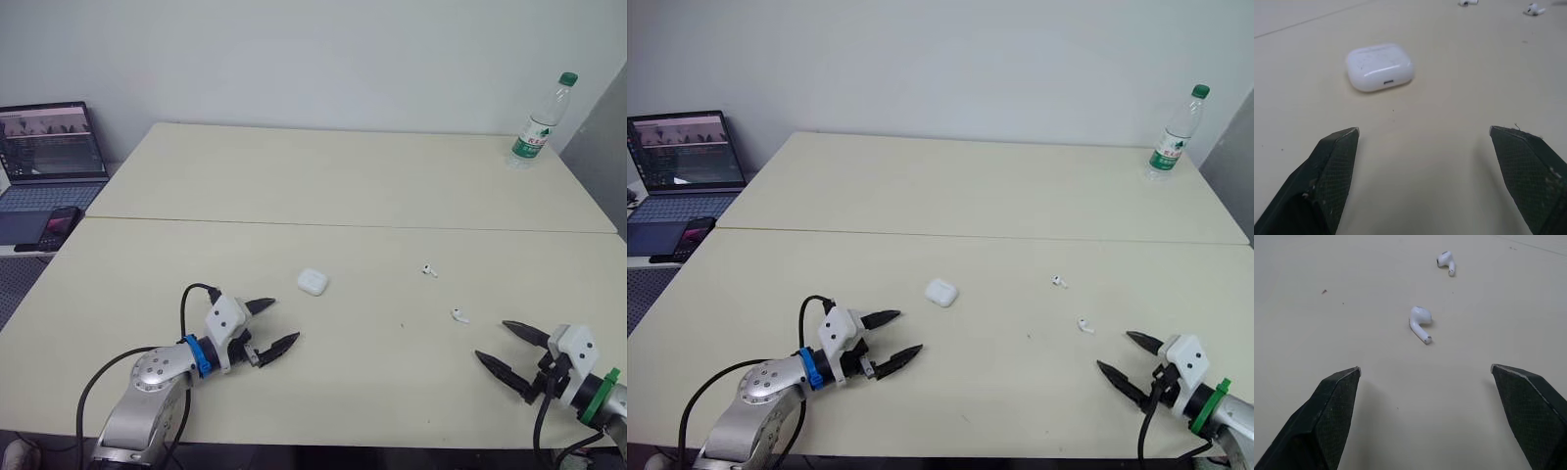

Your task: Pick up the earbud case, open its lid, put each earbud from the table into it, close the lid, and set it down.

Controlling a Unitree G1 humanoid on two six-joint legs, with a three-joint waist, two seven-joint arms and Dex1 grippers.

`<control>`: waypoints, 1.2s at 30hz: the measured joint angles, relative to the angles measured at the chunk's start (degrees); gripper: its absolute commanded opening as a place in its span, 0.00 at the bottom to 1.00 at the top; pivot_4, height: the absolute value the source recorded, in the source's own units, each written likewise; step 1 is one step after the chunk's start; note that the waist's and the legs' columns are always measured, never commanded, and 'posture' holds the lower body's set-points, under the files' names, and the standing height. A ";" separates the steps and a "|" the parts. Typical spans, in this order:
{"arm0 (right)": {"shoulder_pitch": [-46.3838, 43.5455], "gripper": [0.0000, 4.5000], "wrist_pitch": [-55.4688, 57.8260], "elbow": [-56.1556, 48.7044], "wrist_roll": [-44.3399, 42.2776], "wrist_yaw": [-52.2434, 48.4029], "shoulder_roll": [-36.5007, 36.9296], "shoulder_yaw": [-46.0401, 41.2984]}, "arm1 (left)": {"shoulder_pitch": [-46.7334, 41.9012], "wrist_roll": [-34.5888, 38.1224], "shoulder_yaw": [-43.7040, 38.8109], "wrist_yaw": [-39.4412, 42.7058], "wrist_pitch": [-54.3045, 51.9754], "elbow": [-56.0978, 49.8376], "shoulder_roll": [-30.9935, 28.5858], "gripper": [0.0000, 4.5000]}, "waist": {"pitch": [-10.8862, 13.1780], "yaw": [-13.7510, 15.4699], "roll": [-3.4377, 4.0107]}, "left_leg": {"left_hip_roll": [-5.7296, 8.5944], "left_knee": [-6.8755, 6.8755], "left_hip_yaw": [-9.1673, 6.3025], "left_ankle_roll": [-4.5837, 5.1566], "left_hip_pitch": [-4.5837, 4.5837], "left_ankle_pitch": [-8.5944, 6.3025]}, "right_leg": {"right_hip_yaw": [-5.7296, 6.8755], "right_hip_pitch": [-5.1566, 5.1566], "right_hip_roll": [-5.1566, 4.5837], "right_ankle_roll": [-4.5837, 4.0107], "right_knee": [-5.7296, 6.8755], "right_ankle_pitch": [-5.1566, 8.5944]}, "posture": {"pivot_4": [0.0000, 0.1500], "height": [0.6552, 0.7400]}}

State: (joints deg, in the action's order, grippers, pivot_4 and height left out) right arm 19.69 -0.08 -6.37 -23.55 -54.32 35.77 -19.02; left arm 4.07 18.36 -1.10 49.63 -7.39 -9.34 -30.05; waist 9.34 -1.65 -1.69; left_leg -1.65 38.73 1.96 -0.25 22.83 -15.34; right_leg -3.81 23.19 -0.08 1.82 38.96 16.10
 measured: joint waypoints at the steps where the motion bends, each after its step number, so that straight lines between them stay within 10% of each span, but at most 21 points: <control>1: 0.01 1.00 -0.63 -0.66 -0.63 -0.67 -0.26 0.00 | 0.00 0.91 -0.27 0.04 0.00 -0.17 0.15 1.00 | 0.00 0.00 0.00 | 0.00 0.00 -0.01 0.00 0.00 0.00 | 0.01 0.00 0.00 0.00 0.00 0.00 | 1.00 0.99; 10: 1.05 1.00 1.07 -14.78 -13.14 -5.41 -1.43 0.40 | -3.28 2.87 -1.33 -3.00 -0.94 -1.67 1.41 1.00 | -0.01 0.01 0.00 | 0.01 0.02 -0.03 0.00 0.01 0.00 | 0.01 -0.03 0.01 0.03 0.00 -0.01 | 1.00 0.99; 36: -0.62 1.00 5.54 -21.04 -13.79 -0.37 -1.58 3.26 | -11.70 -11.90 10.37 -27.10 -17.37 0.10 16.58 1.00 | -0.06 0.10 0.01 | 0.07 0.04 -0.07 0.00 0.00 0.00 | -0.13 -0.07 0.11 0.06 0.00 -0.13 | 1.00 0.99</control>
State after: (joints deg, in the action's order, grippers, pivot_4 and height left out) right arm 19.07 5.46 -27.41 -37.34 -54.69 34.18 -15.76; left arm -7.62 6.47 9.26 22.53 -24.76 -9.23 -13.47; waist 9.28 -1.55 -1.68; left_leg -1.57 38.77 1.89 -0.25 22.83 -15.33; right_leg -3.94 23.12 0.04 1.89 38.96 15.97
